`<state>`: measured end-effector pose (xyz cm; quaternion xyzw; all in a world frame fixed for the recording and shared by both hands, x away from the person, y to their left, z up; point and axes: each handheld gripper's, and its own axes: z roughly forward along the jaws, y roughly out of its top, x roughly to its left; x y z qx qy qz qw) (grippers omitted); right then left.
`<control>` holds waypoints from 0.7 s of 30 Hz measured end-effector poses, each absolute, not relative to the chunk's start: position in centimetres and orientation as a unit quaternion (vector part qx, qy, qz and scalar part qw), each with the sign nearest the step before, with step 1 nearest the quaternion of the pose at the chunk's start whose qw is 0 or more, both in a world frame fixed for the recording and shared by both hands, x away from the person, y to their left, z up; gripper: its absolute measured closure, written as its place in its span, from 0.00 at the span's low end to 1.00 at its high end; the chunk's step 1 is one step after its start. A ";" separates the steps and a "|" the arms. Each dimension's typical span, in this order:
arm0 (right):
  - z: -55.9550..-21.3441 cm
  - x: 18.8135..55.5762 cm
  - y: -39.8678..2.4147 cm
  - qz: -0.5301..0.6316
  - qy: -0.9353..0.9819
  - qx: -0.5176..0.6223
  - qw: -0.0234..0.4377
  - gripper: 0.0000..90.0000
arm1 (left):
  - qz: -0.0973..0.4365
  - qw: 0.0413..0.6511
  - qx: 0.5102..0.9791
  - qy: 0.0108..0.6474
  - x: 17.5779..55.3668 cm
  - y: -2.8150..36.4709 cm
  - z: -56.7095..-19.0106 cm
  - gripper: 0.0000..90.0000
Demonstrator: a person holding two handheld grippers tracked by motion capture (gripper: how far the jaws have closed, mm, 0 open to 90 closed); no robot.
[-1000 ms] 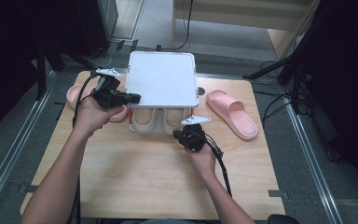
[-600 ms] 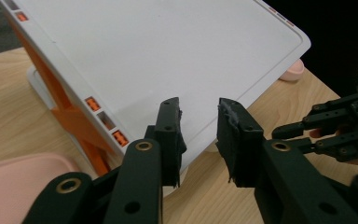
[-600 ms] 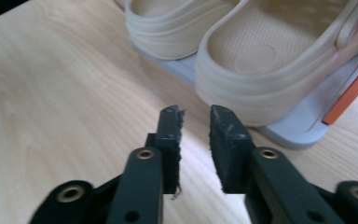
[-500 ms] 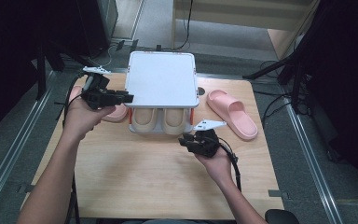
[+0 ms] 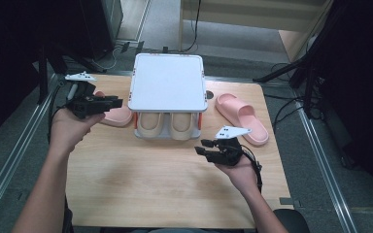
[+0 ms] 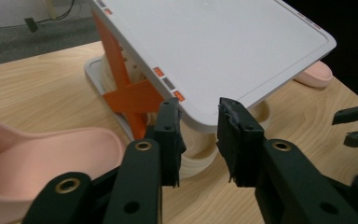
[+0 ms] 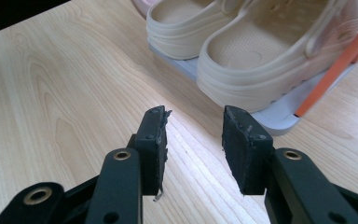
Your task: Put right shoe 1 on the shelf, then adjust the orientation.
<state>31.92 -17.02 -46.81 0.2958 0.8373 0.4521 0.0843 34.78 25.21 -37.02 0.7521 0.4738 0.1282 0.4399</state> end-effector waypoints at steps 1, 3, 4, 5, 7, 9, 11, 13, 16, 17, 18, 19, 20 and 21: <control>-46.7 31.9 -17.4 0.451 0.838 0.296 0.085 0.67 | 0.131 0.439 0.751 0.476 34.7 25.5 -37.2 0.81; -46.7 32.0 -17.9 0.450 0.839 0.295 0.086 0.67 | 0.131 0.434 0.750 0.482 34.7 26.0 -37.5 0.84; -46.7 32.0 -18.2 0.450 0.838 0.298 0.086 0.67 | 0.134 0.432 0.747 0.488 34.7 26.3 -37.8 0.86; -46.7 32.1 -18.5 0.450 0.836 0.302 0.086 0.68 | 0.135 0.430 0.744 0.493 34.7 26.6 -38.0 0.88; -46.6 32.3 -18.9 0.452 0.834 0.305 0.085 0.68 | 0.139 0.424 0.741 0.502 34.8 27.1 -38.6 0.92; -46.6 32.6 -19.0 0.455 0.830 0.311 0.081 0.69 | 0.137 0.419 0.741 0.506 34.9 27.4 -39.1 0.95; -46.7 32.9 -19.0 0.455 0.830 0.311 0.083 0.69 | 0.137 0.410 0.742 0.512 35.1 27.7 -39.6 0.97; -46.8 33.1 -18.9 0.454 0.832 0.307 0.085 0.69 | 0.136 0.407 0.740 0.518 35.4 28.2 -40.3 0.99; -46.8 33.2 -19.0 0.450 0.833 0.310 0.083 0.69 | 0.137 0.403 0.737 0.526 36.0 28.6 -41.3 0.99; -46.8 33.2 -18.9 0.450 0.833 0.310 0.084 0.70 | 0.136 0.401 0.736 0.528 36.2 28.6 -41.6 0.99; -46.8 33.2 -18.9 0.449 0.834 0.310 0.085 0.70 | 0.138 0.399 0.736 0.530 36.4 28.7 -41.8 0.99; -46.8 33.2 -19.0 0.449 0.834 0.311 0.084 0.70 | 0.138 0.398 0.735 0.531 36.6 28.7 -42.0 0.99; -46.8 33.2 -19.0 0.448 0.833 0.312 0.084 0.70 | 0.137 0.396 0.735 0.533 36.8 28.7 -42.2 0.99; -46.9 33.2 -19.0 0.449 0.833 0.312 0.085 0.70 | 0.138 0.393 0.735 0.535 37.0 28.7 -42.5 0.99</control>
